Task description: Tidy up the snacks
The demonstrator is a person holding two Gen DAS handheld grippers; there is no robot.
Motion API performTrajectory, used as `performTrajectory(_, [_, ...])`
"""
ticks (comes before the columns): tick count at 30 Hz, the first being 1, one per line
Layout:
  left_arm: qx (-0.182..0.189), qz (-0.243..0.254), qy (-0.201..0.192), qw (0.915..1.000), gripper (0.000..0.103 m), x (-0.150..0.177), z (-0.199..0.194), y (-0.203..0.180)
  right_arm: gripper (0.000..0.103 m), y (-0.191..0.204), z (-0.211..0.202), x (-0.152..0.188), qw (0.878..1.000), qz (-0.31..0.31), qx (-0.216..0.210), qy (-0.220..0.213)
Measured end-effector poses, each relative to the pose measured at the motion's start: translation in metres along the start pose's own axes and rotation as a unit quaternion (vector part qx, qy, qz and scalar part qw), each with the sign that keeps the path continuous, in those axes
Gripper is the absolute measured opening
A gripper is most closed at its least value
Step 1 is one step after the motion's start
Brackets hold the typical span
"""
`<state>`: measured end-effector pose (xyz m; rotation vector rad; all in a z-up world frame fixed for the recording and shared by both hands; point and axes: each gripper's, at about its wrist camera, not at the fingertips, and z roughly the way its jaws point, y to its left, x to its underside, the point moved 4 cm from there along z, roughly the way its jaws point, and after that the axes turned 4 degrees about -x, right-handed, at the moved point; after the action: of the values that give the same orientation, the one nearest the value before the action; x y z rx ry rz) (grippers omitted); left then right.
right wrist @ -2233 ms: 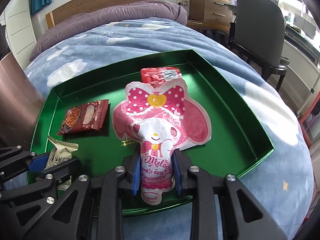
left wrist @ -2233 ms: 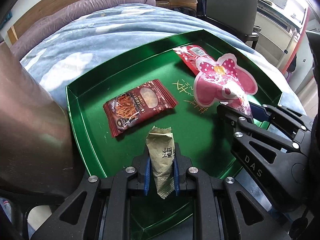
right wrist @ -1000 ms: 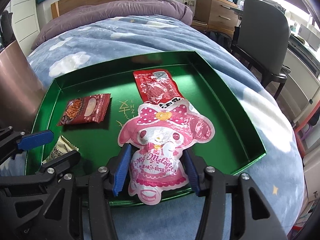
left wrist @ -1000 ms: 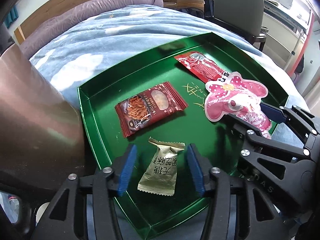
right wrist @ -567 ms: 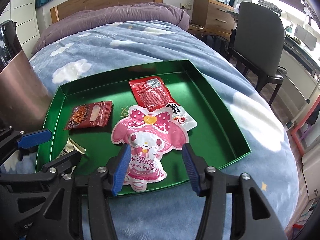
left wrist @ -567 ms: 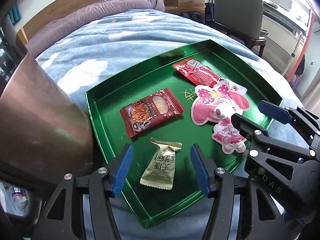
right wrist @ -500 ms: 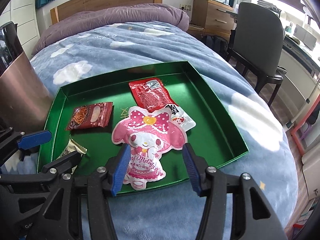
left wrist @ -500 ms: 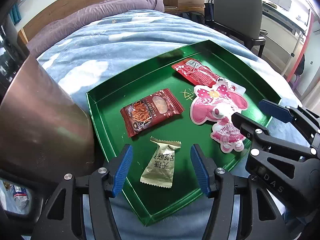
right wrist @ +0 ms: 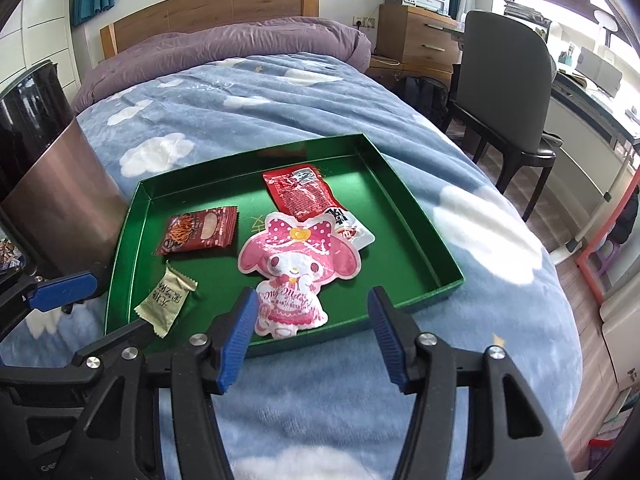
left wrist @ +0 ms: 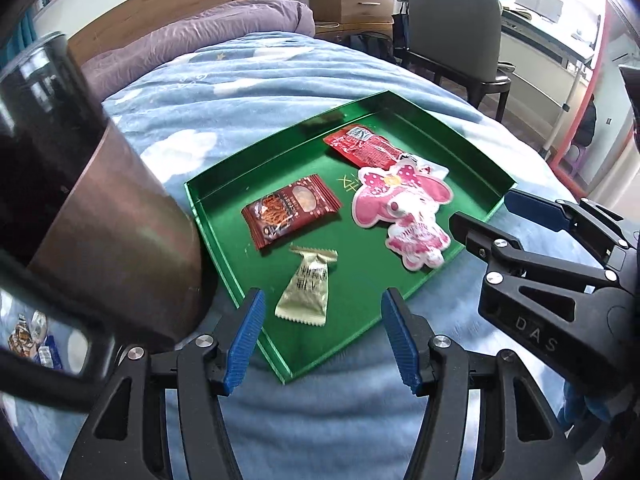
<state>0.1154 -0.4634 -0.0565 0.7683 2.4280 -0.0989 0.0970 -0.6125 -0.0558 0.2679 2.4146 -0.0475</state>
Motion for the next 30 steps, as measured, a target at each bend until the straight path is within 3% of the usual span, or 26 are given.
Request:
performTrajectory(18, [-0.02, -0.022, -0.015, 0.9995, 0.055, 0.041, -0.064, 0.026, 0.084, 0.034, -0.065, 0.04, 0.999, 0.029, -0.012, -0.004])
performTrajectory(30, [-0.05, -0.05, -0.022, 0.9972, 0.055, 0.086, -0.107, 0.075, 0.085, 0.079, -0.107, 0.061, 0.999, 0.036, -0.031, -0.015])
